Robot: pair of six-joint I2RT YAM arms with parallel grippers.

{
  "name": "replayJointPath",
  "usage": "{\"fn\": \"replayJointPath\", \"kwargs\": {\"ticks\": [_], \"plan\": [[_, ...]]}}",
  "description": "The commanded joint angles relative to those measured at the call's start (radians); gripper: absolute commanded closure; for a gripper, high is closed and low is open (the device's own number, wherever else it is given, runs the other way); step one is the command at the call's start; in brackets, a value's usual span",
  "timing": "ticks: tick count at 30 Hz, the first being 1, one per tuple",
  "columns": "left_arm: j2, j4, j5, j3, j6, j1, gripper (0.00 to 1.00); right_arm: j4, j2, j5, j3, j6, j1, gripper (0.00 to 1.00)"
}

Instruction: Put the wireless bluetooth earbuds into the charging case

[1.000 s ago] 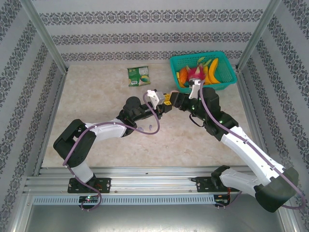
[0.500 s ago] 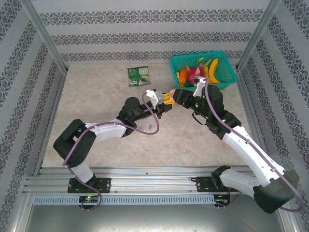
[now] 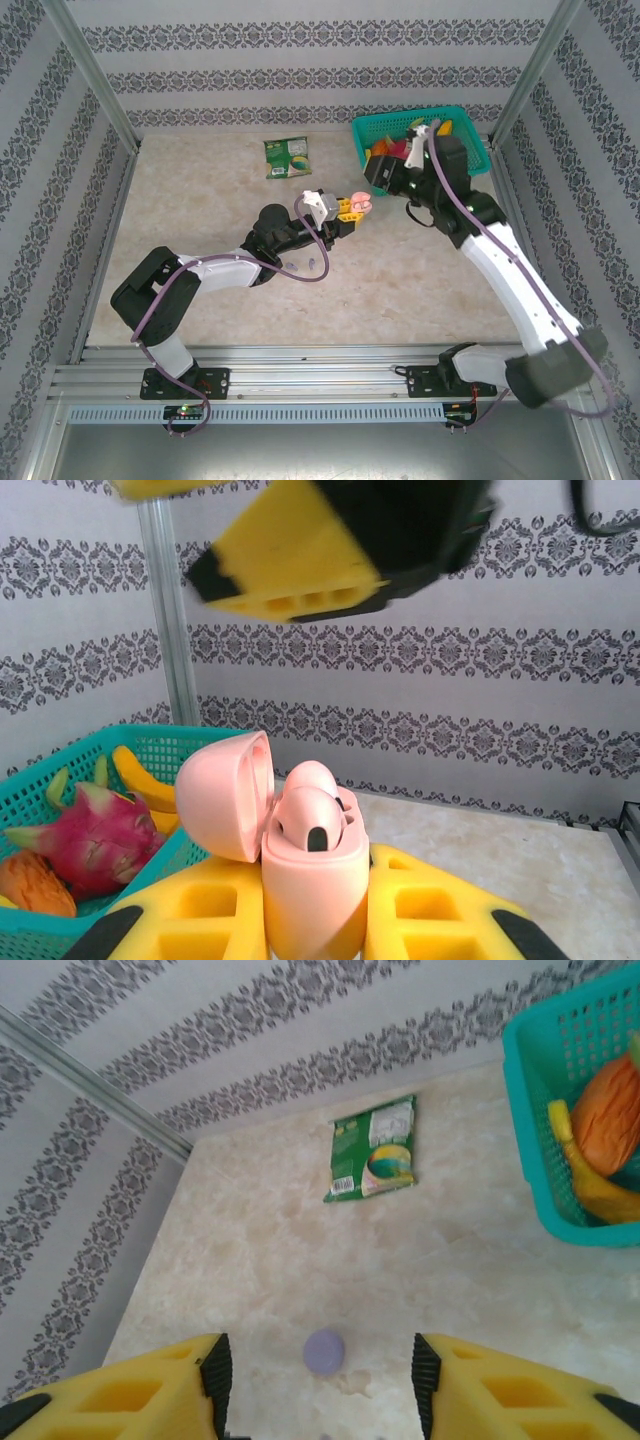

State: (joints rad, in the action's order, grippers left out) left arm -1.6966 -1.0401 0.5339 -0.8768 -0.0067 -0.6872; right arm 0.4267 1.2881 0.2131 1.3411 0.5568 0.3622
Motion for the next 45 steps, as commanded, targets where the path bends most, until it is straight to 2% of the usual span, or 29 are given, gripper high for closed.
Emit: {"fn": "replayJointPath", "kwargs": {"ticks": [1, 6, 10, 19, 24, 29, 36, 38, 41, 43, 45], "plan": [[-0.006, -0.007, 0.04, 0.007, 0.02, -0.012, 1.0, 0.149, 0.113, 0.067, 0.094, -0.074, -0.006, 0.51], [-0.008, 0.014, 0.042, -0.002, 0.02, -0.011, 1.0, 0.228, 0.24, 0.113, 0.177, -0.125, -0.002, 0.63], [-0.01, 0.043, 0.034, -0.017, 0.019, -0.006, 1.0, 0.24, 0.214, 0.113, 0.13, -0.138, 0.013, 0.68], [-0.048, 0.013, 0.027, -0.039, -0.042, 0.017, 1.0, 0.218, 0.051, 0.065, -0.05, -0.115, 0.018, 0.69], [-0.067, -0.009, 0.014, -0.041, -0.075, 0.021, 1.0, 0.192, 0.021, 0.057, -0.09, -0.087, -0.001, 0.68], [-0.112, 0.028, -0.009, -0.067, -0.144, 0.034, 1.0, 0.161, -0.006, 0.008, -0.141, -0.03, -0.039, 0.63], [-0.227, 0.282, -0.02, -0.221, -0.33, 0.043, 1.0, 0.125, -0.058, -0.019, -0.277, 0.029, -0.096, 0.6], [-0.266, 0.443, -0.045, -0.309, -0.424, 0.044, 1.0, 0.115, -0.067, -0.018, -0.317, 0.038, -0.098, 0.6], [-0.362, 0.766, -0.016, -0.51, -0.495, 0.048, 1.0, 0.097, -0.073, -0.011, -0.371, 0.05, -0.098, 0.6], [-0.436, 0.871, 0.007, -0.609, -0.546, 0.048, 1.0, 0.077, -0.083, -0.009, -0.404, 0.063, -0.098, 0.59], [-0.49, 0.899, 0.027, -0.66, -0.596, 0.048, 1.0, 0.067, -0.089, -0.009, -0.423, 0.073, -0.096, 0.58]]}}
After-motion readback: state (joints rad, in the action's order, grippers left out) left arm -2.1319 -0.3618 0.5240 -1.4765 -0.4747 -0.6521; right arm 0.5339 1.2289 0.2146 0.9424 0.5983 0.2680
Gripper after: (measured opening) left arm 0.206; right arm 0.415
